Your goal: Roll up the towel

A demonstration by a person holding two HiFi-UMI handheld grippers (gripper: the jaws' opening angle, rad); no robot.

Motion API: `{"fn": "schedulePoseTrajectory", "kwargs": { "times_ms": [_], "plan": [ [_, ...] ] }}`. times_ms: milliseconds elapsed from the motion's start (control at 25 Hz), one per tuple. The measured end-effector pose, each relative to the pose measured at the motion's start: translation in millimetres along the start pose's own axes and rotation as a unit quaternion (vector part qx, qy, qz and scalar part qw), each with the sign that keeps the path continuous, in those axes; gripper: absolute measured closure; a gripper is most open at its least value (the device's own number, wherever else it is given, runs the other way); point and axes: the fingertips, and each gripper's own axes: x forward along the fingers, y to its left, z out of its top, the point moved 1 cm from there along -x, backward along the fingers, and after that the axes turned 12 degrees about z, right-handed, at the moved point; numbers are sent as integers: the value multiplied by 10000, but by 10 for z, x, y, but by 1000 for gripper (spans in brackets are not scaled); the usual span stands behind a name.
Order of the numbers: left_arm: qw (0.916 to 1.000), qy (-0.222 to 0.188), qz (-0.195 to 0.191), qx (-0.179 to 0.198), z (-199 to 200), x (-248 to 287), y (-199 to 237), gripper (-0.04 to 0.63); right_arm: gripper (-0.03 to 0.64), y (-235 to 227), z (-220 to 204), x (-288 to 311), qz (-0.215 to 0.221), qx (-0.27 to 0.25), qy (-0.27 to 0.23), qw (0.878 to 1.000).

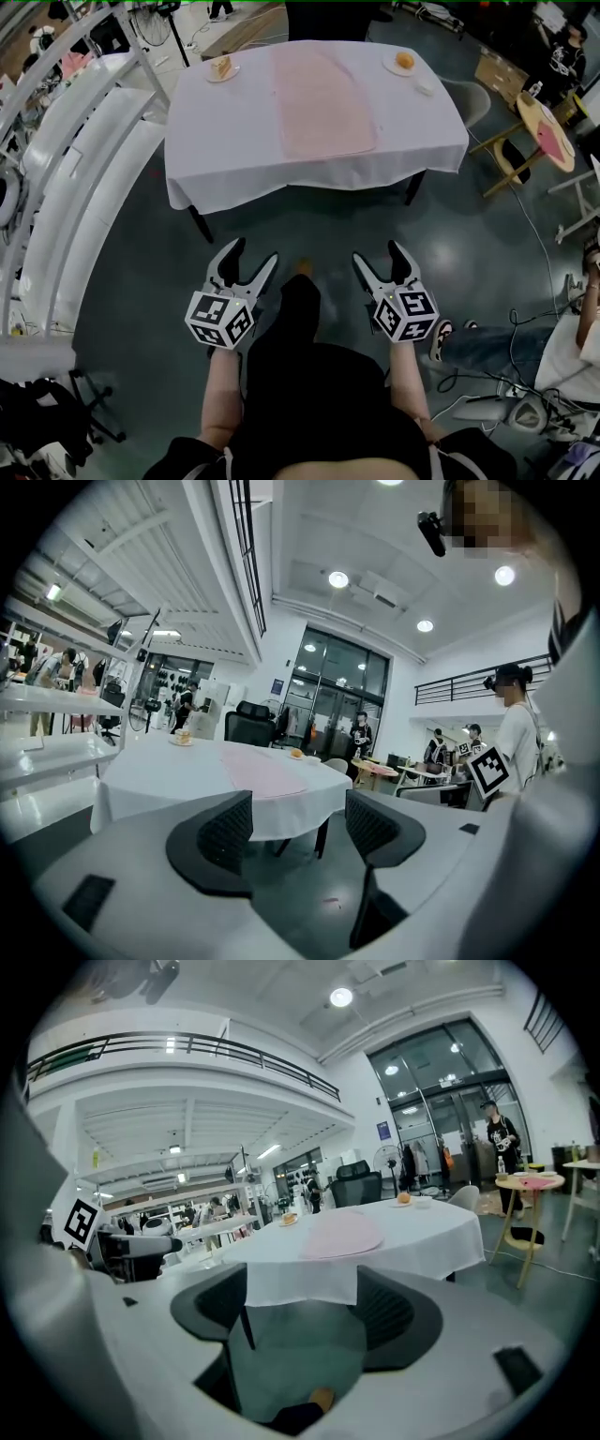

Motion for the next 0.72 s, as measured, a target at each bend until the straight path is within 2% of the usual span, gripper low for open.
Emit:
{"fn": "schedulePoseTrajectory", "kwargs": {
  "times_ms": [320,720],
  "plan": [
    [9999,-80,-98,37,440,933,75,278,236,-624,504,575,-129,-27,6,9999],
    [9997,-173,-57,155,1019,2008,463,278,236,-1203,1204,1547,-83,-114,-131,9998]
  ]
}}
